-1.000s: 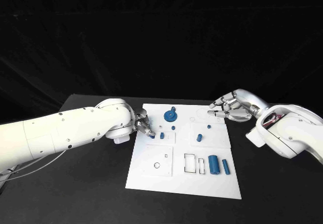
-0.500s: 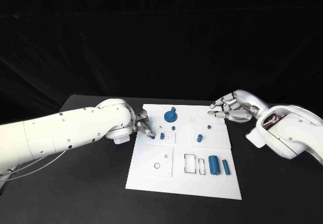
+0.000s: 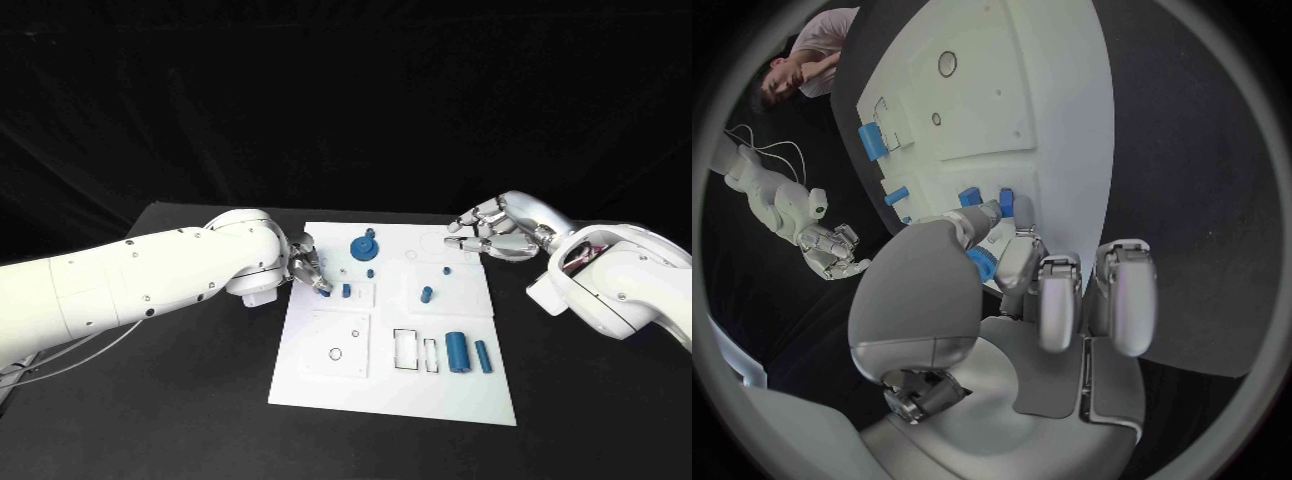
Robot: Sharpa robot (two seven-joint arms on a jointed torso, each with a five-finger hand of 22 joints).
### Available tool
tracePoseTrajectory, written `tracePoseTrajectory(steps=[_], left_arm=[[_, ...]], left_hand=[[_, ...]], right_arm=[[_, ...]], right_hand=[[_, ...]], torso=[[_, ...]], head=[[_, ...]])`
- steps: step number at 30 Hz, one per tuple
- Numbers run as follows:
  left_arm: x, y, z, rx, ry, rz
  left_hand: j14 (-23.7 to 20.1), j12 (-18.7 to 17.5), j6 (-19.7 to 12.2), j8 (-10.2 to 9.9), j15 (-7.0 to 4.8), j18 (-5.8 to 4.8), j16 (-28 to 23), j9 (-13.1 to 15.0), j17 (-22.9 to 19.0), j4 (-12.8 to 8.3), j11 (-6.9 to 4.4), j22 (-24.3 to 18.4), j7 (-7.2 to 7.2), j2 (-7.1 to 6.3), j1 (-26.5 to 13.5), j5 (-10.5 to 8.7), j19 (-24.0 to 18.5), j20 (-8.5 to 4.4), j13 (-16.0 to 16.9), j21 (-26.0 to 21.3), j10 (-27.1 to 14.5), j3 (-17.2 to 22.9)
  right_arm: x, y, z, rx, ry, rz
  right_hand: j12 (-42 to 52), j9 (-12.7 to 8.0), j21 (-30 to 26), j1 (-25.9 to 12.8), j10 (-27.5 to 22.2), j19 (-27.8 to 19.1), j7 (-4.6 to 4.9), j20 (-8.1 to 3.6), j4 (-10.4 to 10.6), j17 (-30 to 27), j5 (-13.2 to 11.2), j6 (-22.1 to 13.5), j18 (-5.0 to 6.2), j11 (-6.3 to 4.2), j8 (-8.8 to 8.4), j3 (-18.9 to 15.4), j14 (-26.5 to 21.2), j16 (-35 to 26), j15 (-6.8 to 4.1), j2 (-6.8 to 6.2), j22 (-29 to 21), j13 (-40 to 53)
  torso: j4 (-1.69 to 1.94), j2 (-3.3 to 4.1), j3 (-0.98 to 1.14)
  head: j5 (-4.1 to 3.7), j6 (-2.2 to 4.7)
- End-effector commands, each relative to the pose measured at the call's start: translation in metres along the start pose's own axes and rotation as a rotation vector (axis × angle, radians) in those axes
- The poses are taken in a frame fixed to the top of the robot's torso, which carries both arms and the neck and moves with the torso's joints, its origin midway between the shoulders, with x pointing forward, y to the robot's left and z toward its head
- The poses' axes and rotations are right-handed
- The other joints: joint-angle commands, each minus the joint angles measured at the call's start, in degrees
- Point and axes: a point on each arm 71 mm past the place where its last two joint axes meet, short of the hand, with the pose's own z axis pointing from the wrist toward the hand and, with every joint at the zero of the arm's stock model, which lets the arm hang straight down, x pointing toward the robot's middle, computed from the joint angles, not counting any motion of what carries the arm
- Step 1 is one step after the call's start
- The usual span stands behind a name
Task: Assemble the parts on the task board
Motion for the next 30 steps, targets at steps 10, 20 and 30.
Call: tracePoseTrajectory(steps=[10,20,30], left_arm=[[0.0073,-0.0015,0.0028,-0.016,0.033,0.016],[0.0070,-0.0035,0.0052,-0.023,0.030,0.036],[0.0079,-0.0054,0.0068,-0.027,0.040,0.052]], left_hand=[[5.9,0.8,3.1,0.0,-0.68,-1.13,0.2,-0.5,15.1,-2.3,-0.30,11.0,-2.21,0.66,-2.3,0.20,3.0,-0.32,0.8,0.3,0.7,0.2],[5.9,1.0,3.6,-0.2,-0.76,-1.15,0.2,-0.7,15.1,-1.5,-0.39,11.0,-2.34,0.97,-2.8,0.20,3.1,-0.39,1.2,0.3,0.8,-2.2],[5.9,1.3,4.1,-0.3,-0.80,-1.15,0.2,-0.9,15.1,-0.6,-0.46,11.1,-2.44,1.27,-3.1,0.20,3.1,-0.42,1.8,0.3,1.0,-4.6]], right_arm=[[0.0015,0.0011,-0.0005,-0.007,0.013,-0.002],[0.0014,0.0012,-0.0011,-0.007,0.012,-0.002],[0.0011,0.0008,-0.0012,-0.006,0.012,-0.002]], right_hand=[[-0.1,0.1,-0.4,-0.5,-0.3,-0.4,-0.20,0.03,0.0,4.0,0.2,-0.3,0.96,0.03,0.41,-0.4,3.3,-0.3,-0.41,0.18,6.4,-0.1],[-0.1,0.1,-0.5,-0.5,-0.3,-0.4,-0.20,0.03,0.1,4.0,0.2,-0.3,0.97,0.03,0.42,-0.4,3.2,-0.4,-0.41,0.18,6.4,-0.1],[-0.1,0.1,-0.6,-0.5,-0.3,-0.4,-0.20,0.03,0.1,3.9,0.2,-0.3,0.99,0.03,0.42,-0.4,3.2,-0.4,-0.41,0.18,6.3,-0.1]], torso=[[0.04,0.03,-0.03],[-0.01,0.07,-0.03],[0.09,-0.01,-0.02]], head=[[-0.07,-0.06],[-0.17,-0.36],[-0.38,-0.52]])
